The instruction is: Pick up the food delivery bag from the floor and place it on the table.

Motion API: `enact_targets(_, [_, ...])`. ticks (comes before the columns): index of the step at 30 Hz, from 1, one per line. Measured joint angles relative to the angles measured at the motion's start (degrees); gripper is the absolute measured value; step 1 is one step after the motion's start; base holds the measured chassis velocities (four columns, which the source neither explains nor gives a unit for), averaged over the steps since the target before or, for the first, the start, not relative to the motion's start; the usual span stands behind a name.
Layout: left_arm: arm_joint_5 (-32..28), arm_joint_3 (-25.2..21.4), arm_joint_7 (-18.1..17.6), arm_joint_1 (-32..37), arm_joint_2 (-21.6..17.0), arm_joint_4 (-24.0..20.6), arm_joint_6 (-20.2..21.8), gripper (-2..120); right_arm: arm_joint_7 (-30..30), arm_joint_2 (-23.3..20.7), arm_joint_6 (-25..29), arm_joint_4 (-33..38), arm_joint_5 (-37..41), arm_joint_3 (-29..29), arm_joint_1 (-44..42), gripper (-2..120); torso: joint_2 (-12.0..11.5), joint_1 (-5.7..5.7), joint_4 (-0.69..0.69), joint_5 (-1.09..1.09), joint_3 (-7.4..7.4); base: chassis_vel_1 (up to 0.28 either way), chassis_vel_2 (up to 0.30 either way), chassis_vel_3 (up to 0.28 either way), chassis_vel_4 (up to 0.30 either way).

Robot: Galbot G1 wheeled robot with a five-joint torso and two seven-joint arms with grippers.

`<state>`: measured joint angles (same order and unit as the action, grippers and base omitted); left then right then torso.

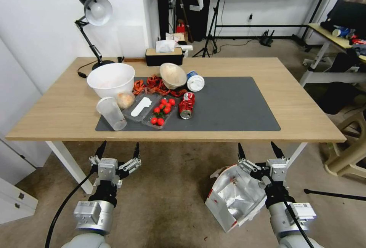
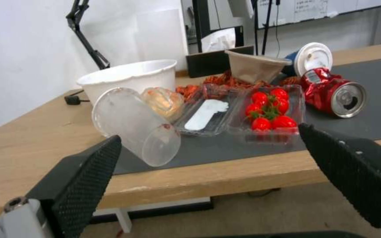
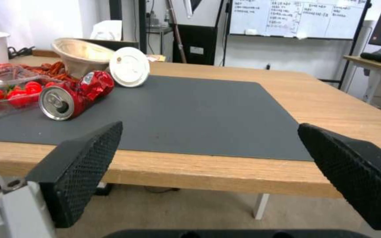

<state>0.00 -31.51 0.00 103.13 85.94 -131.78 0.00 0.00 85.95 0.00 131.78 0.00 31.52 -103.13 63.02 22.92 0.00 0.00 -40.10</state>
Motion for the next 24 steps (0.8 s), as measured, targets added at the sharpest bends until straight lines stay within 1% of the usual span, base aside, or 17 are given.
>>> enact_targets(13, [0.0,0.0,0.0,0.0,0.0,0.0,0.0,100,0.0,0.0,0.0,0.0,0.0,0.0,0.0,100,0.0,0.0,0.0,0.0,0.0,0.0,0.0,0.0,0.0])
enact_targets(15, [-0.1,0.0,0.0,0.0,-0.1,0.0,0.0,100,0.0,0.4,0.0,0.7,-0.9,-0.1,0.2,100,0.0,0.0,0.0,0.01,0.0,0.0,0.0,0.0,0.0])
enact_targets(16, [-0.5,0.1,0.0,-0.3,-0.3,0.1,0.0,100,-0.2,1.8,0.0,2.9,-2.1,-0.3,0.9,100,0.0,0.0,0.02,0.04,0.0,0.0,0.0,0.0,0.0])
enact_targets(17, [-2.0,0.3,-0.2,-1.4,-1.2,0.3,-0.4,100,-0.7,2.6,-0.8,4.2,-2.7,-0.2,1.0,100,0.0,-0.01,0.03,-0.07,0.0,0.0,0.0,0.0,0.0])
enact_targets(18, [-2.0,0.3,-0.2,-1.4,-1.2,0.3,-0.4,100,-0.7,2.6,-0.8,4.2,-2.7,-0.2,1.0,100,0.0,-0.01,0.03,-0.07,0.0,0.0,0.0,0.0,0.0])
enact_targets(19, [-3.0,0.4,-0.3,-2.3,-2.0,0.4,-0.6,100,-1.0,3.0,-1.6,4.6,-2.9,-0.4,1.1,100,0.0,0.0,-0.03,0.0,0.0,0.0,0.0,0.0,0.0])
enact_targets(20, [-3.4,0.5,-0.3,-2.8,-2.3,0.5,-0.6,100,-1.2,3.4,-2.9,5.1,-3.1,-0.4,1.2,100,0.0,0.0,-0.02,0.0,0.0,0.0,0.0,0.0,0.0])
enact_targets(21, [-5.0,0.8,-0.5,-3.6,-3.1,0.6,-0.6,100,-1.5,3.6,-4.6,5.5,-3.3,-0.5,1.5,100,0.0,0.0,0.02,-0.02,0.0,0.0,0.0,0.0,0.0])
enact_targets(22, [-5.0,0.8,-0.5,-3.6,-3.1,0.6,-0.6,100,-1.5,3.6,-4.6,5.5,-3.3,-0.5,1.5,100,0.0,0.0,0.02,-0.02,0.0,0.0,0.0,0.0,0.0])
enact_targets(24, [-9.3,1.7,-1.0,-6.2,-5.4,1.0,-0.8,100,-2.0,3.8,-6.6,5.9,-3.6,-0.6,2.0,100,0.0,-0.01,0.01,0.01,0.0,0.0,0.0,0.0,0.0])
